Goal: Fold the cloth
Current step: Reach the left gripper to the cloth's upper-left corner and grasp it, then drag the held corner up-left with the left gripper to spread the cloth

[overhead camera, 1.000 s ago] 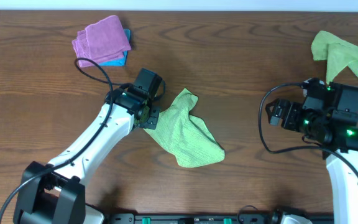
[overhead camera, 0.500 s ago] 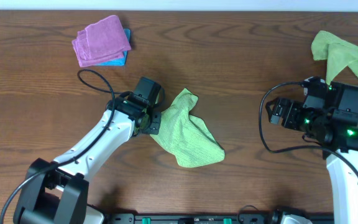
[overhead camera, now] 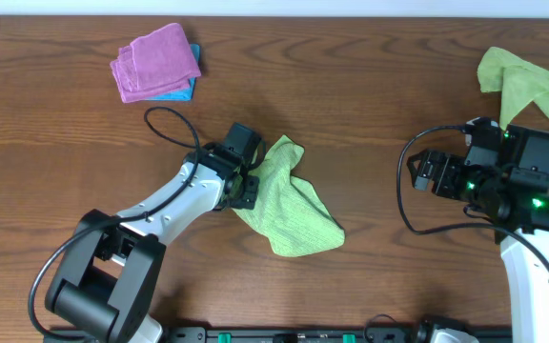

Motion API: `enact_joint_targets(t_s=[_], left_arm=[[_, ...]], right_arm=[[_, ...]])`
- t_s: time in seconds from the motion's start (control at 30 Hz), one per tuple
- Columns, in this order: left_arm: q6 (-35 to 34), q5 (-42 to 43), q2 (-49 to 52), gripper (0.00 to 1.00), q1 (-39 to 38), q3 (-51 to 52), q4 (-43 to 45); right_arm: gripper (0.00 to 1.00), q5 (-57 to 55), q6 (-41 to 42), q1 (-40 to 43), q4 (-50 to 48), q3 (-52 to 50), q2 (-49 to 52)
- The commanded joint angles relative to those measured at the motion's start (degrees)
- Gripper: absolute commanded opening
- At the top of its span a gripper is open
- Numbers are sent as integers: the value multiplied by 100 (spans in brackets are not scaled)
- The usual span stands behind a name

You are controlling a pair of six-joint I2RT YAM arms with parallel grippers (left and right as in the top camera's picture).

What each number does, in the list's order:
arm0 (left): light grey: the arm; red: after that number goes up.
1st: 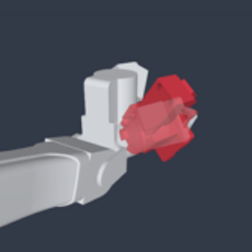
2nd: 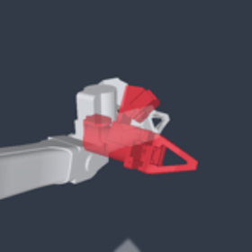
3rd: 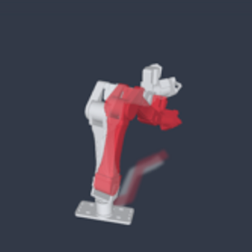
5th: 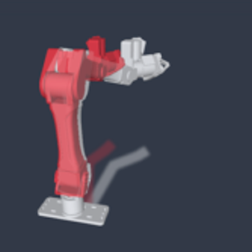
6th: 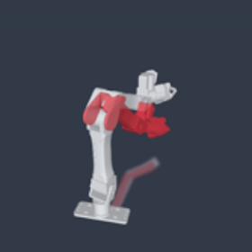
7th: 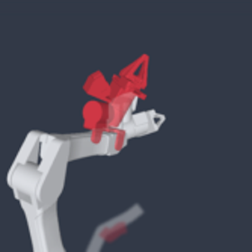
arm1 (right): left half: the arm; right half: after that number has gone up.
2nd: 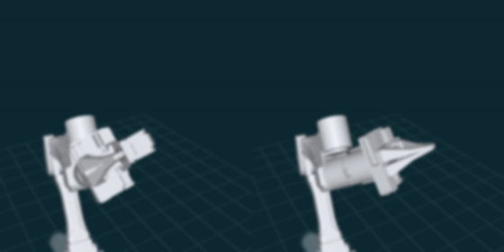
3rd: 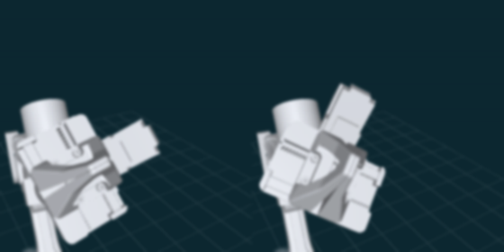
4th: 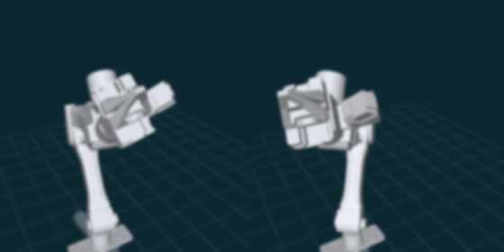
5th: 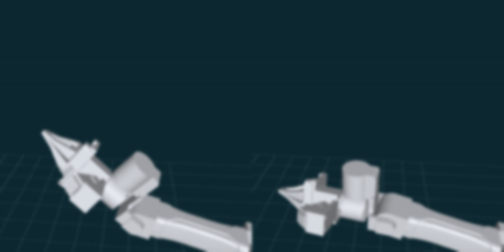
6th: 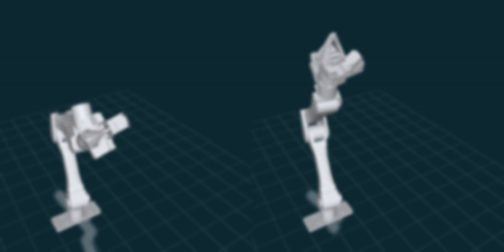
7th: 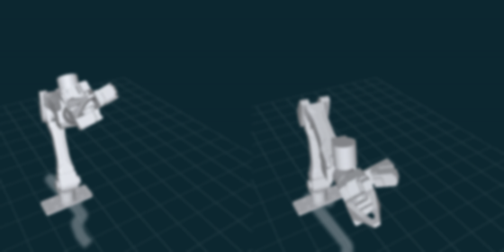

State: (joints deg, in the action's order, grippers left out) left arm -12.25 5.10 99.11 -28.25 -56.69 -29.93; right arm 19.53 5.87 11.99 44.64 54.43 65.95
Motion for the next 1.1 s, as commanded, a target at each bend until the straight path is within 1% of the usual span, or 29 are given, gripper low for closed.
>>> enact_joint_targets(t_s=[0.0,0.47,0.6,0.7,0.93,1.07], left_arm=[[-63,-203,33,6,-7,31,55],[-13,-275,494,6,-7,31,280],[76,-291,662,6,-7,28,629],[116,-498,680,6,4,9,966],[466,-573,975,6,22,-527,1410],[758,-568,1506,6,33,-1161,1342]], right_arm=[[99,46,-59,42,-4,103,2],[99,46,-59,42,-7,103,2],[99,46,-59,42,-2,103,2],[99,46,-63,42,44,103,2],[99,44,-81,42,122,103,2],[99,44,-81,42,140,103,2]])
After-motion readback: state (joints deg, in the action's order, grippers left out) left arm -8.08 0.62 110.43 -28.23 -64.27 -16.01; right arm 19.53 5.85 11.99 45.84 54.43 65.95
